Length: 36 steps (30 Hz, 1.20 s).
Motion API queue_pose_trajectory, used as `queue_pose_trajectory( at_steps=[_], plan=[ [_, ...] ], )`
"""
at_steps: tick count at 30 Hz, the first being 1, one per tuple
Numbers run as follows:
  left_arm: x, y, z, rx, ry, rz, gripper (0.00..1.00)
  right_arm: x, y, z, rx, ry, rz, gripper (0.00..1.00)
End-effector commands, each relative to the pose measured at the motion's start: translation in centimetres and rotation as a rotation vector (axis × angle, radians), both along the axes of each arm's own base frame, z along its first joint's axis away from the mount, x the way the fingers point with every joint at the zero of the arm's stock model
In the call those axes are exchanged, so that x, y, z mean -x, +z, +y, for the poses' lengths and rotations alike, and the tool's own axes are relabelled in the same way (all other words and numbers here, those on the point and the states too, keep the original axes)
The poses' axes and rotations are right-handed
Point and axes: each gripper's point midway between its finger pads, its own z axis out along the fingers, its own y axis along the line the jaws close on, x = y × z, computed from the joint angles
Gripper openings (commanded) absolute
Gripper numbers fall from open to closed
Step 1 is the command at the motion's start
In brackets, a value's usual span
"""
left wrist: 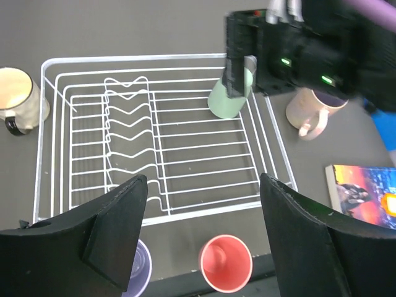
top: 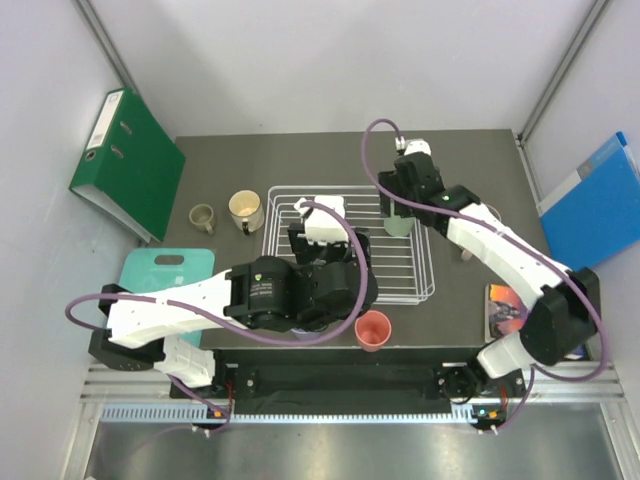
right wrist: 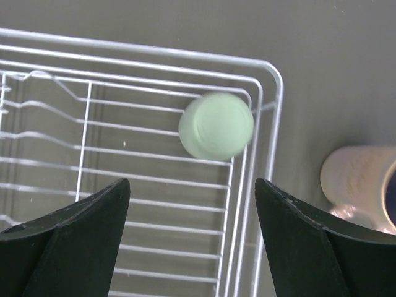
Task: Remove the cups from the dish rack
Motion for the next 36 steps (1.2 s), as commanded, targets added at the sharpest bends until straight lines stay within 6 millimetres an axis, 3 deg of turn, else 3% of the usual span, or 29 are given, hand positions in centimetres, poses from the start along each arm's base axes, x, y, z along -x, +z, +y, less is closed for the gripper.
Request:
queue_pose_trajectory(
  at_steps=[1, 6, 11, 19, 31, 36],
  plan=[
    [-0.7, 1.0, 0.5, 0.013, 0.017, -0.057, 0.79, -3.5, 0.8, 1.8, 0.02, -0.008, -0.036, 0.82],
    [-0.9, 0.7, 1.4, 0.041, 0.013, -0.06, 0.8, -5.9, -1.3, 2.2, 0.045, -0.025, 0.005, 0.82],
    [-0.9, 0.6, 2.2, 0.054, 0.007, -0.055, 0.8, -7.6, -1.6, 1.5, 0.052, -0.069, 0.007, 0.82],
    [-1.2, -0.1, 2.4, 0.053, 0.004, -0.05, 0.81, -7.6, -1.3, 0.8, 0.044, -0.09, -0.018, 0.84],
    [-1.8, -1.0, 1.4, 0.034, -0.016, -0.025, 0.82, -7.4, -6.3, -1.5, 0.043, -0.134, 0.069, 0.84],
    [-1.9, -1.5, 1.0, 0.024, -0.024, -0.01, 0.82, -7.1, -8.8, -0.5, 0.014, -0.092, 0.132, 0.77]
  ],
)
